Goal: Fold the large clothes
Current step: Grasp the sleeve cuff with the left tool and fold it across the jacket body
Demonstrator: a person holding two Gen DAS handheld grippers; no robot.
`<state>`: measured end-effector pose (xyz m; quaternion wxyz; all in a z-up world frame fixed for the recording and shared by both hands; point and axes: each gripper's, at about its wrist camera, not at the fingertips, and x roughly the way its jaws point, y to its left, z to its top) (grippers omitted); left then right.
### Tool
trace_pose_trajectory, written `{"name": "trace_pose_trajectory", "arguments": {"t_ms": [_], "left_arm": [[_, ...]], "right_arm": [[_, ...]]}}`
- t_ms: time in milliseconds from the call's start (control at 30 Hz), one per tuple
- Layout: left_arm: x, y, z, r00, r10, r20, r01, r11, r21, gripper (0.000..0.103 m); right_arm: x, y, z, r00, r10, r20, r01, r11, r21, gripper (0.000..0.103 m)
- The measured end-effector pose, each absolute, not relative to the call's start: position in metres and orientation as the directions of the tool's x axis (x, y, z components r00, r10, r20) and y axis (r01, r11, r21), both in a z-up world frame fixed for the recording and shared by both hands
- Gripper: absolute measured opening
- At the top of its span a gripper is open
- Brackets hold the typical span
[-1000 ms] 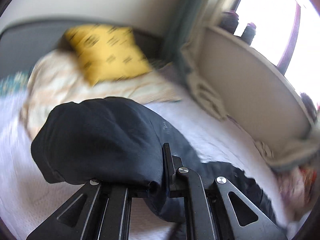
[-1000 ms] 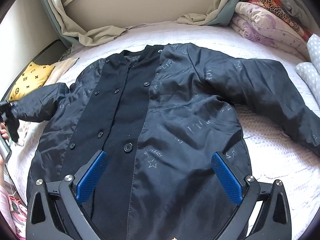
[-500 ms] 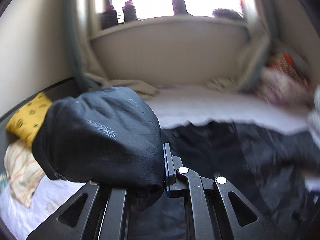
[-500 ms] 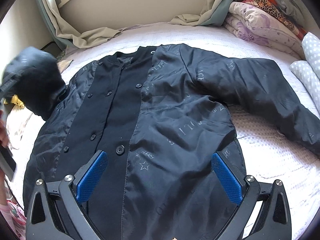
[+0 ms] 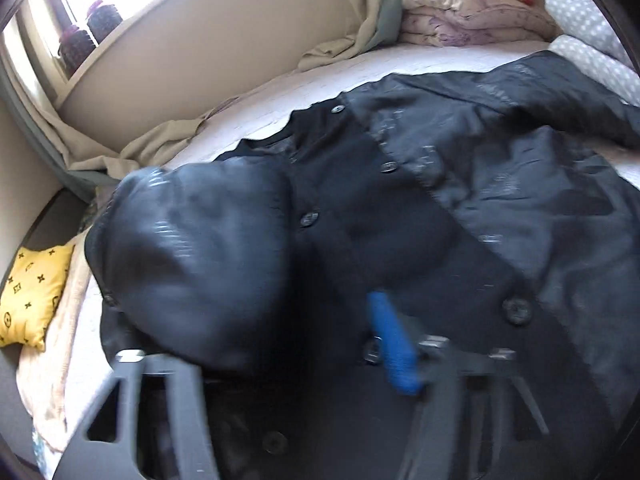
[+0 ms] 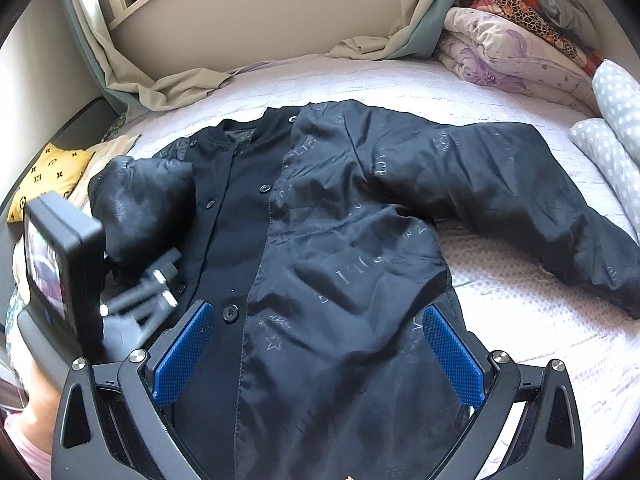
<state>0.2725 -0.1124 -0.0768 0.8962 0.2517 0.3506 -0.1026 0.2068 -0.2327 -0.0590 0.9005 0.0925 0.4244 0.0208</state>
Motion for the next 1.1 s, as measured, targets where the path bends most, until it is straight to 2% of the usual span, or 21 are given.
{"name": "trace_pose_trajectory", "arguments": {"t_ms": [100,200,300,500,633,767,833,900,967,1100], "left_arm": [[0.259,-0.112,-0.068,0.708,-0.043,-0.705,0.385,0.86,0.335,0.082],[0.248,-0.095,-0.047,0.651,-0.119,-0.749,0.4,0.893,0.205,0.082],[0.238,-0.075,-0.027,0.613,-0.175,-0.771,0.4,0.91,0.112,0.087],[0.219,-0.068,-0.006,0.619,-0.234,-0.75,0.457,0.883,0.102,0.089],[0.21,-0.08,-0.005,0.64,-0.196,-0.743,0.488,0.85,0.197,0.089],[0.206,-0.065,0.024,0.639,-0.29,-0.713,0.509,0.854,0.109,0.089],[0.213,-0.045,0.042,0.676,-0.294,-0.675,0.461,0.884,0.077,0.089],[0.225,-0.016,0.053,0.726,-0.244,-0.643,0.367,0.928,0.063,0.089],[0.245,0.025,0.058,0.765,-0.127,-0.631,0.203,0.978,0.05,0.089],[0.267,0.089,0.062,0.779,0.051,-0.625,-0.043,0.999,0.029,0.089]], "right_arm": [[0.211,-0.236,-0.064,0.617,0.13,-0.776,0.049,0.978,0.203,0.103],[0.215,-0.235,-0.073,0.587,0.134,-0.798,0.051,0.978,0.201,0.103],[0.219,-0.229,-0.084,0.56,0.112,-0.821,0.038,0.986,0.161,0.103],[0.229,-0.215,-0.116,0.47,0.06,-0.881,0.024,0.996,0.081,0.103],[0.229,-0.212,-0.132,0.448,0.05,-0.893,0.04,0.996,0.076,0.103],[0.229,-0.214,-0.132,0.443,0.063,-0.894,0.018,0.997,0.08,0.103],[0.23,-0.212,-0.123,0.445,0.052,-0.894,0.013,0.998,0.064,0.102],[0.226,-0.208,-0.106,0.487,0.058,-0.871,0.007,0.997,0.07,0.093],[0.225,-0.193,-0.082,0.543,0.075,-0.836,-0.04,0.997,0.064,0.086],[0.231,-0.138,-0.041,0.613,0.16,-0.774,-0.189,0.98,0.054,0.081]]}}
